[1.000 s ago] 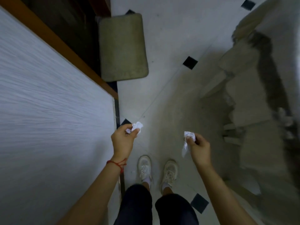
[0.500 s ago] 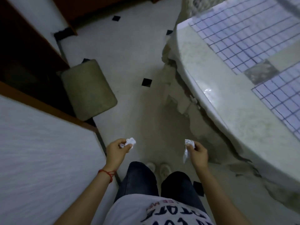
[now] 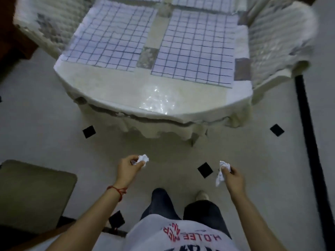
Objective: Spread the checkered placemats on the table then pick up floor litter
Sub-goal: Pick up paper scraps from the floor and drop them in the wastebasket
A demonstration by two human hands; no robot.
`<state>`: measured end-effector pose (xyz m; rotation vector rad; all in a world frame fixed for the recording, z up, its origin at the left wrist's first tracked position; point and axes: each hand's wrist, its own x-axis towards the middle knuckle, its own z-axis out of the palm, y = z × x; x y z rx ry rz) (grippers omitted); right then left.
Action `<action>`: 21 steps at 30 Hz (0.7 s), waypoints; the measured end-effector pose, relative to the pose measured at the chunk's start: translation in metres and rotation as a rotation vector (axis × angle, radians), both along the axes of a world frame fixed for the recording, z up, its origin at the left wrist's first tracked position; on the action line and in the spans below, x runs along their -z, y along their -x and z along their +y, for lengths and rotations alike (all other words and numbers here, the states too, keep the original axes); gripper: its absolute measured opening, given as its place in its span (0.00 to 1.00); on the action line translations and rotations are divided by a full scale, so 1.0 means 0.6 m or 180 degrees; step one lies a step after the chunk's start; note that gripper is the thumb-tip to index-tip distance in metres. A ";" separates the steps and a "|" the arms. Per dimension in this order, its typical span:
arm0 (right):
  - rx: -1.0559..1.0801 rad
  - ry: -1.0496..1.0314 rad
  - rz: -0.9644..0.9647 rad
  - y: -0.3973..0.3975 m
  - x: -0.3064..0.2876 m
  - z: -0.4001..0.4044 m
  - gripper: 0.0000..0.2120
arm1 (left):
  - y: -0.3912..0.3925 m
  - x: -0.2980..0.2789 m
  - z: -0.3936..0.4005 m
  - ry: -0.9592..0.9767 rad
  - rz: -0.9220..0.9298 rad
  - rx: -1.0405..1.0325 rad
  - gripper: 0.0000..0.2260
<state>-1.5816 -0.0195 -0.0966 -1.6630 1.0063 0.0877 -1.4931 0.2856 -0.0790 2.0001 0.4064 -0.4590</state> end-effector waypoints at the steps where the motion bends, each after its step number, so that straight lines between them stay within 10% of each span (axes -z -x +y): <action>1: 0.0182 0.0037 0.0046 0.025 -0.004 -0.027 0.10 | -0.003 -0.005 -0.038 0.0078 0.0000 0.0233 0.04; 21: 0.2209 0.0194 0.0271 0.286 -0.017 -0.515 0.08 | 0.036 -0.004 -0.696 0.0222 -0.0027 0.1794 0.07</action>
